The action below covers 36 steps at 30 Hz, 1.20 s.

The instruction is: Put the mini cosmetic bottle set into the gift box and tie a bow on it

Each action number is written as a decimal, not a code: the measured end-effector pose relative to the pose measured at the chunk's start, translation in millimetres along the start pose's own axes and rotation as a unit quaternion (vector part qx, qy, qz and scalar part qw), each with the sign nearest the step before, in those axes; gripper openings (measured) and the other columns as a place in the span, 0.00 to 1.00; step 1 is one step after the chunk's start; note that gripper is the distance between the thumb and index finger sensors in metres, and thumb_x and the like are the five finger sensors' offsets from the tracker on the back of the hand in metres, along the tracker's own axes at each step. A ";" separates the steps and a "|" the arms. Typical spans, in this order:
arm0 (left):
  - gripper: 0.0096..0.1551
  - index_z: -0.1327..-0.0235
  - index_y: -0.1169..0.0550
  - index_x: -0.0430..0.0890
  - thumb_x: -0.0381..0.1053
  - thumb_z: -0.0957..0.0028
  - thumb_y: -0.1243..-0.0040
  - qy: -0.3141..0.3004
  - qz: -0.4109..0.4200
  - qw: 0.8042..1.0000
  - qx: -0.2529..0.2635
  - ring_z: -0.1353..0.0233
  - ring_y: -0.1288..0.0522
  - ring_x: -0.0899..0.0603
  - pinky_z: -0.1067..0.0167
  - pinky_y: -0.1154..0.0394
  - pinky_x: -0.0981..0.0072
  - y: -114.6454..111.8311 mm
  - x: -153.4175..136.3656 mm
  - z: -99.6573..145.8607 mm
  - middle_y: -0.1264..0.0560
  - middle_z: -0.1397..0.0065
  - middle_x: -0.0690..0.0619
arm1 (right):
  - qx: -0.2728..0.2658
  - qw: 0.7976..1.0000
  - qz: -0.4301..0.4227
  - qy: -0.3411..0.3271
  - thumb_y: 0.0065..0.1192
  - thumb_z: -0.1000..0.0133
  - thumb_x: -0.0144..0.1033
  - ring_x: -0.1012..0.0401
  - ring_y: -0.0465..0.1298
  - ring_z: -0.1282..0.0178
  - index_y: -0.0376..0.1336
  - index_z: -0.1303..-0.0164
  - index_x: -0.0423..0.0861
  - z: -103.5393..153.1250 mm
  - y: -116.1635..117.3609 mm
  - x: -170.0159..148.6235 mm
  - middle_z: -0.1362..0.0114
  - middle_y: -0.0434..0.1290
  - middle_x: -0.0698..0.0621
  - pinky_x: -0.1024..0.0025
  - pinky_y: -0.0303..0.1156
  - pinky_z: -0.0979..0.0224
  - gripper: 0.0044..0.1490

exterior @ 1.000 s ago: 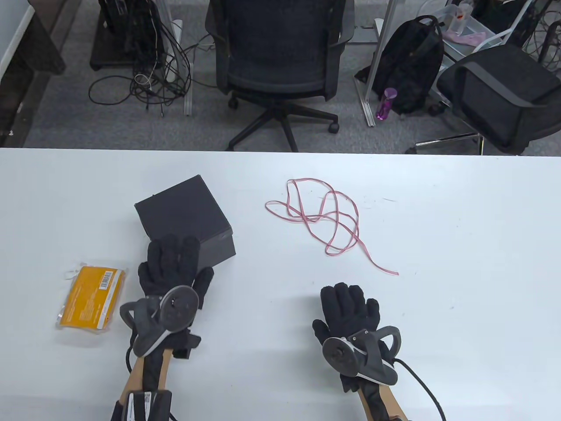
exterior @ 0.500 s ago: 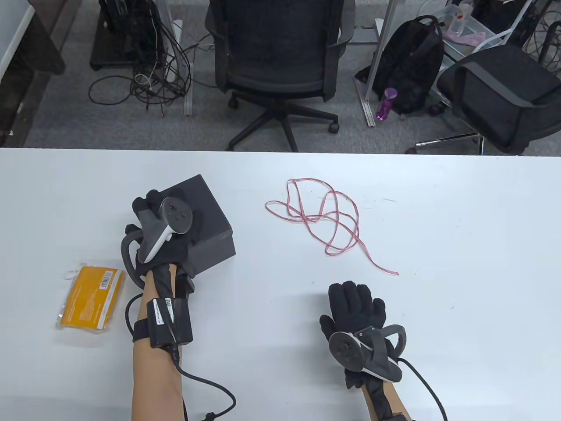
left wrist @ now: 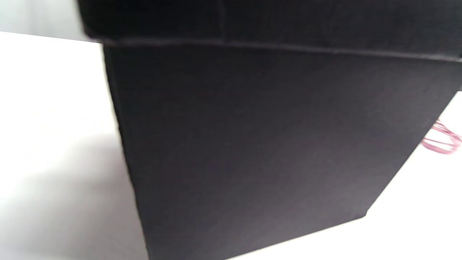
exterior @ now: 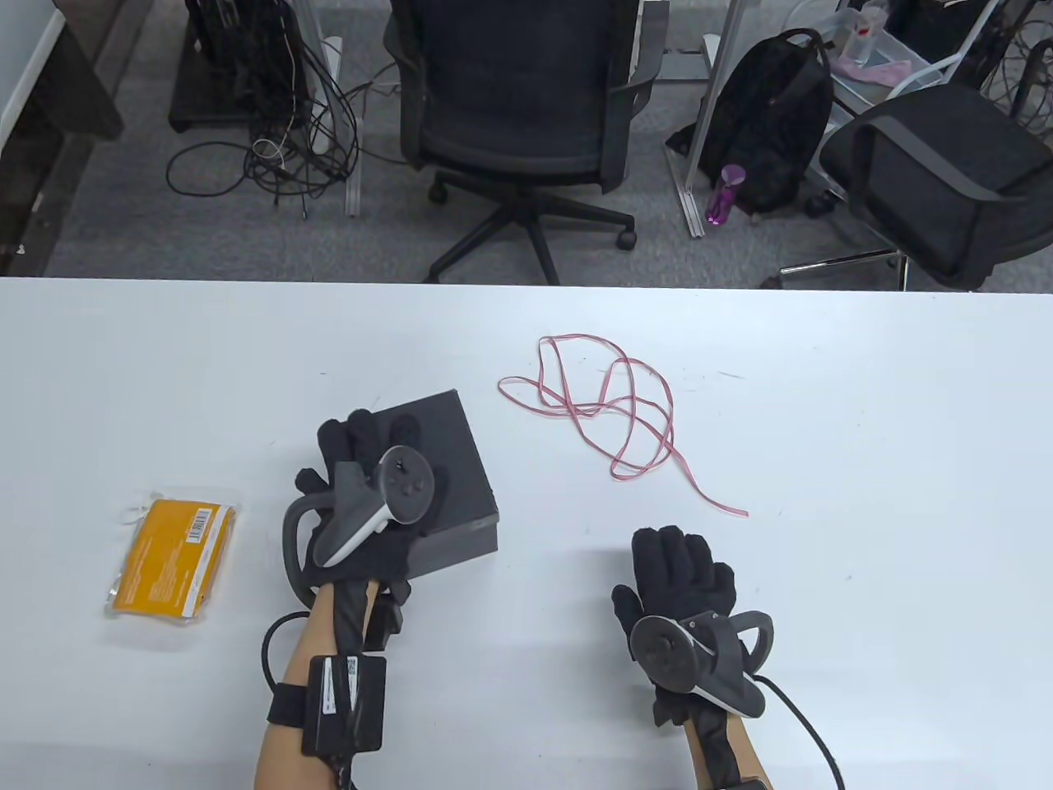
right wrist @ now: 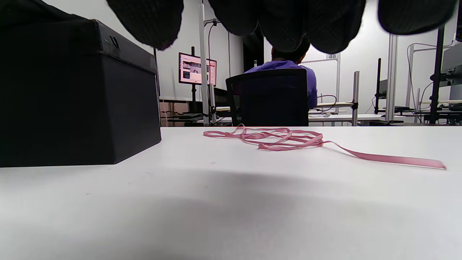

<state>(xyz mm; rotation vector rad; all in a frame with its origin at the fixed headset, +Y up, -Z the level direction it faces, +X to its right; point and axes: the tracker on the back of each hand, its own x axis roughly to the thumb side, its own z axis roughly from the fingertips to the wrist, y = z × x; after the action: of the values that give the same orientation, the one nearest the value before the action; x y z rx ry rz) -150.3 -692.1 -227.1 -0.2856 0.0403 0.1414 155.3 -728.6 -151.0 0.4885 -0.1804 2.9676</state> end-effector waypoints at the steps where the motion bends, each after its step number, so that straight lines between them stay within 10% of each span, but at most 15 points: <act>1: 0.47 0.10 0.62 0.53 0.72 0.39 0.77 -0.013 -0.004 1.000 0.000 0.16 0.67 0.20 0.28 0.51 0.13 -3.3 8.4 6.6 0.67 0.12 0.34 | -0.001 1.000 -0.001 0.003 0.51 0.35 0.42 0.24 0.57 0.27 0.46 0.17 0.27 0.0 0.0 -1.2 0.20 0.53 0.22 0.19 0.57 0.36 0.45; 12: 0.46 0.10 0.61 0.52 0.72 0.38 0.79 -0.081 -0.057 0.995 0.004 0.16 0.63 0.18 0.29 0.47 0.14 -20.5 66.6 47.1 0.64 0.12 0.32 | -0.005 0.999 -0.017 0.033 0.51 0.35 0.42 0.24 0.57 0.27 0.46 0.17 0.27 2.5 -1.6 -14.9 0.20 0.53 0.22 0.19 0.57 0.36 0.45; 36: 0.47 0.09 0.60 0.55 0.74 0.38 0.76 -0.152 -0.030 0.988 0.008 0.14 0.66 0.21 0.27 0.50 0.14 -25.1 105.0 38.0 0.66 0.11 0.36 | 0.011 0.997 -0.060 0.041 0.49 0.34 0.39 0.25 0.60 0.28 0.48 0.18 0.27 0.1 7.4 -19.4 0.20 0.55 0.22 0.21 0.59 0.36 0.42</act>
<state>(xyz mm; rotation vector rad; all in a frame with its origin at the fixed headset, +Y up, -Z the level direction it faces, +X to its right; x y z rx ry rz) -42.0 -691.2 -190.0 -0.2466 -0.2691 0.1227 172.4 -738.0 -157.9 0.3654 -0.1052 2.8690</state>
